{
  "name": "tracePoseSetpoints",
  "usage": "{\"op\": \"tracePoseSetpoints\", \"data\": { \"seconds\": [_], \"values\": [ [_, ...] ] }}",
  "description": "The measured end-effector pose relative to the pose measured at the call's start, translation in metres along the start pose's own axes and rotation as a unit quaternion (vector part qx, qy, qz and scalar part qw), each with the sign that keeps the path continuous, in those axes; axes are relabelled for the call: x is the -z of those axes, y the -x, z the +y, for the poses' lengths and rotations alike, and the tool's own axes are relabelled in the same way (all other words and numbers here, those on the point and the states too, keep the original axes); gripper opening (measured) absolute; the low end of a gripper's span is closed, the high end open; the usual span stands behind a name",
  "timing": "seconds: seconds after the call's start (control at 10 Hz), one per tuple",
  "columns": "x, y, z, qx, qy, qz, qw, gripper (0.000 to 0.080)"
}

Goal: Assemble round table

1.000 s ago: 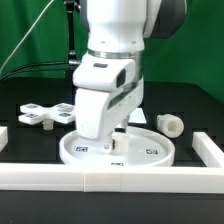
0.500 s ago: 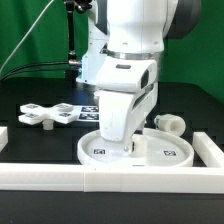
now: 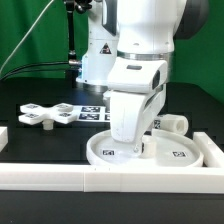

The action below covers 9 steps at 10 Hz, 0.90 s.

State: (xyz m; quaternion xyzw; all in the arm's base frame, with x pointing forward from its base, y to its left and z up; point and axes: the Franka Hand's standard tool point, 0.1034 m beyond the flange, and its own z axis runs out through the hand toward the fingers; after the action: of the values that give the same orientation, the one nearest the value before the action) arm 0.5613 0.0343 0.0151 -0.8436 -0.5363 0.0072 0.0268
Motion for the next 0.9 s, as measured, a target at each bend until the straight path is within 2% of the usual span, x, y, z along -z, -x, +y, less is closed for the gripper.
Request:
{"op": "tracePoseSetpoints", "data": {
  "seconds": [0.2,0.3,0.4,0.6,0.7,0.9],
  "values": [
    [0.0,0.0,0.0,0.0,0.0,0.0,1.0,0.0407],
    [0.0,0.001,0.0,-0.001,-0.001,0.0,1.0,0.0486],
    [-0.001,0.001,0.0,-0.001,-0.001,0.0,1.0,0.0618],
    [0.001,0.002,0.0,-0.004,0.001,0.0,1.0,0.064],
    [0.011,0.005,-0.001,-0.019,0.008,0.002,1.0,0.0648],
    [0.03,0.01,-0.014,-0.08,0.014,0.001,0.997,0.0649]
  ]
}}
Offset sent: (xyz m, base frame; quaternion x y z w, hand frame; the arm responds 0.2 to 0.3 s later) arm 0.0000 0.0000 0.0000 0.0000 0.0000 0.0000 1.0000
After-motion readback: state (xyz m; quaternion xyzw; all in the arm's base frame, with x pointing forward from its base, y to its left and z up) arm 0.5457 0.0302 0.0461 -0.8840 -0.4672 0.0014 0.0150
